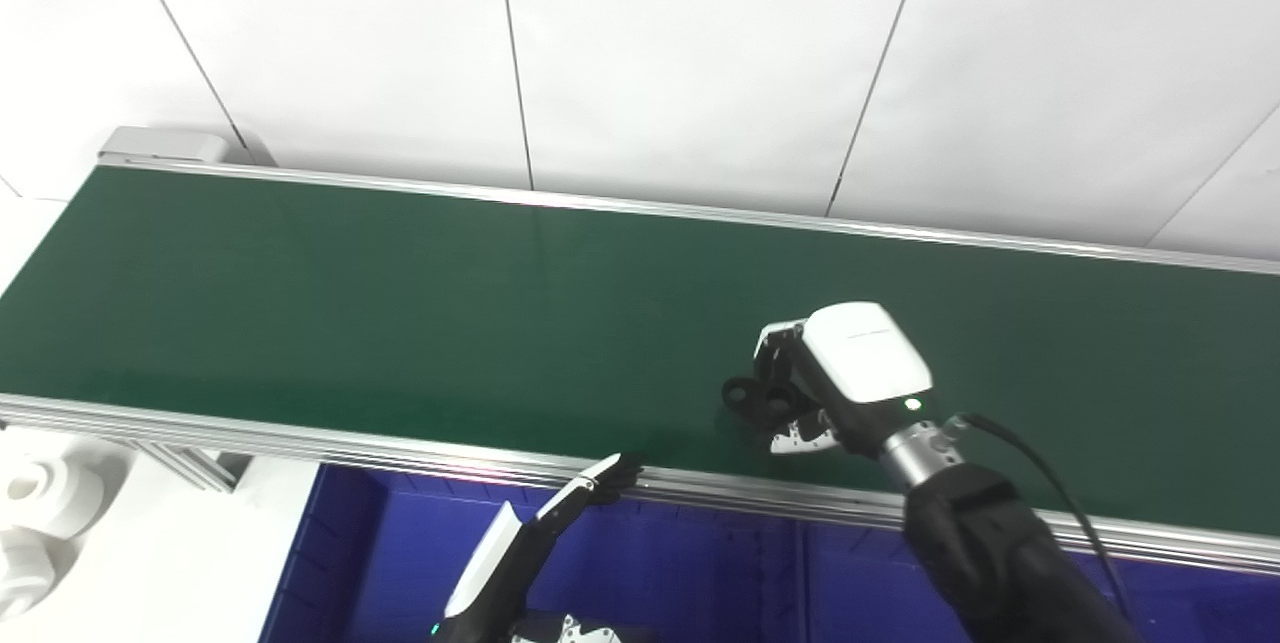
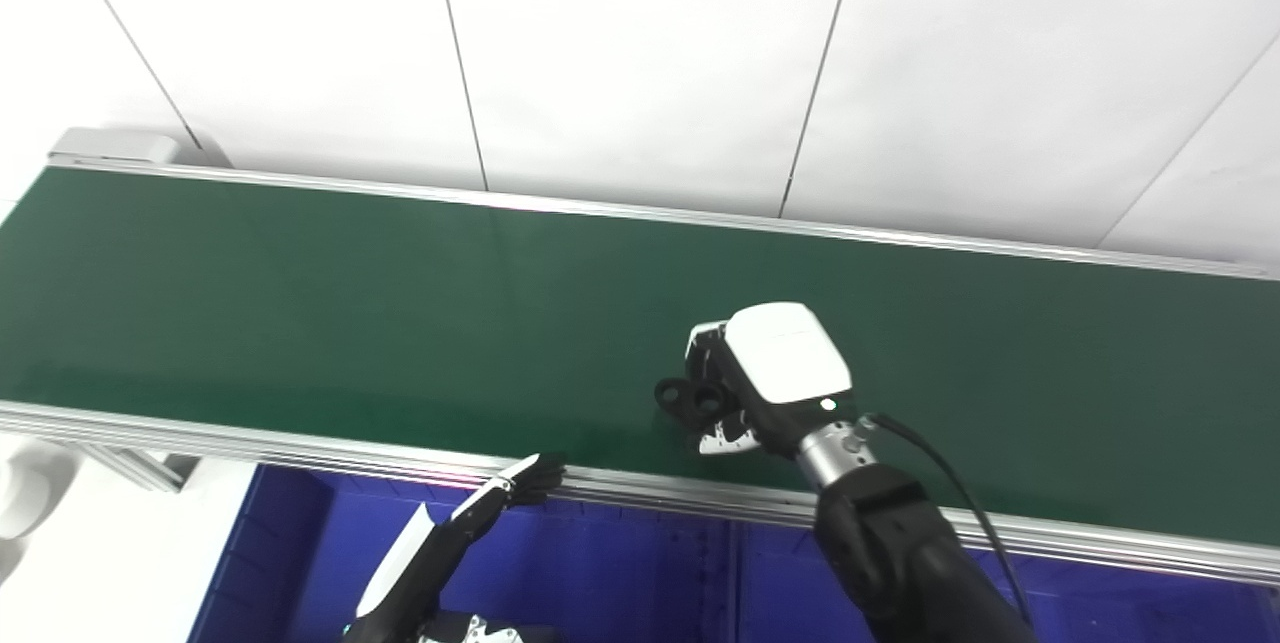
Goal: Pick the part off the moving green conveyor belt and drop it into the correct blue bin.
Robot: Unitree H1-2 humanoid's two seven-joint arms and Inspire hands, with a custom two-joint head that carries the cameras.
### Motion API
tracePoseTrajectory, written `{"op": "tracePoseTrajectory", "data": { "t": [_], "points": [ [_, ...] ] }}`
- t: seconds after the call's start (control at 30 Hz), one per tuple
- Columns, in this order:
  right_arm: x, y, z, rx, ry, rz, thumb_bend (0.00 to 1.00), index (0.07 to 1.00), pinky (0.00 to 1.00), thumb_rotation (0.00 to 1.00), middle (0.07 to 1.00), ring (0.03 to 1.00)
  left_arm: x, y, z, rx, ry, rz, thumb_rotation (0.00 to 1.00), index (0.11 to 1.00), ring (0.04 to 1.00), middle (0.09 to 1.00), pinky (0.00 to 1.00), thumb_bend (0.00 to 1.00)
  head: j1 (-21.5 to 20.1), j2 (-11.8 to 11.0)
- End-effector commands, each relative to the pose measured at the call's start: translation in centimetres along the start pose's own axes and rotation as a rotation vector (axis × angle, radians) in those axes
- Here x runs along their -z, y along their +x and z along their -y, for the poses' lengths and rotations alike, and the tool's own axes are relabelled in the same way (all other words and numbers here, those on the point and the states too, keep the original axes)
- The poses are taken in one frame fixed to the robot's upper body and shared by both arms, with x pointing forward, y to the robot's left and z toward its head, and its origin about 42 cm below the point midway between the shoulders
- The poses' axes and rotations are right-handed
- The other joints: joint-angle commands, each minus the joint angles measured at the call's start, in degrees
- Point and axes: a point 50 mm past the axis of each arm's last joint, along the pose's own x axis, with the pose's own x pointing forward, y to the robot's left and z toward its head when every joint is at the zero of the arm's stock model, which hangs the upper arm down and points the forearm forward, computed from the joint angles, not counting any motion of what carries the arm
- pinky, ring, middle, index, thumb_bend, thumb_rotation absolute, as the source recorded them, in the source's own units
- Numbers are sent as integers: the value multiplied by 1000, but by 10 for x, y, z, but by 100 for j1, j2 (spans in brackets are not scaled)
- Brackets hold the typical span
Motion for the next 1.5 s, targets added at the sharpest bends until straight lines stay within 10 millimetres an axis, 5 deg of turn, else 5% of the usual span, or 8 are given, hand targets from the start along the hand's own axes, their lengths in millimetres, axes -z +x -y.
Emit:
{"op": "tracePoseTrajectory", "data": {
  "t": [0.0,0.3,0.43,0.53,0.83,1.03,1.47],
  "points": [
    [-7,-4,23,86,22,3,522,514,139,0,417,217,-10,1,-5,-19,-10,66,546,889,858,886,808,674,-3,10],
    [-10,-39,45,146,98,-52,525,506,177,0,462,284,-14,-5,-9,-21,-17,70,543,886,856,881,810,682,-270,162],
    [-7,-59,42,161,133,-75,525,502,207,0,467,314,-16,-7,-12,-20,-25,72,538,887,860,879,817,678,-400,217],
    [-4,-75,38,152,163,-110,518,510,201,0,445,432,-19,-10,-14,-21,-29,72,548,886,862,879,822,680,-504,315],
    [6,-132,29,93,209,-197,519,492,171,0,480,444,-24,-13,-21,-26,-69,80,534,887,866,883,825,688,-921,657],
    [4,-159,26,12,241,-278,514,519,179,0,419,445,-28,-10,-24,-40,-80,81,515,880,853,875,804,684,-1086,810],
    [21,-155,3,-200,173,-292,517,516,310,0,443,450,-26,-1,-27,-48,-93,92,519,874,849,871,801,672,-1315,840]
  ]
}}
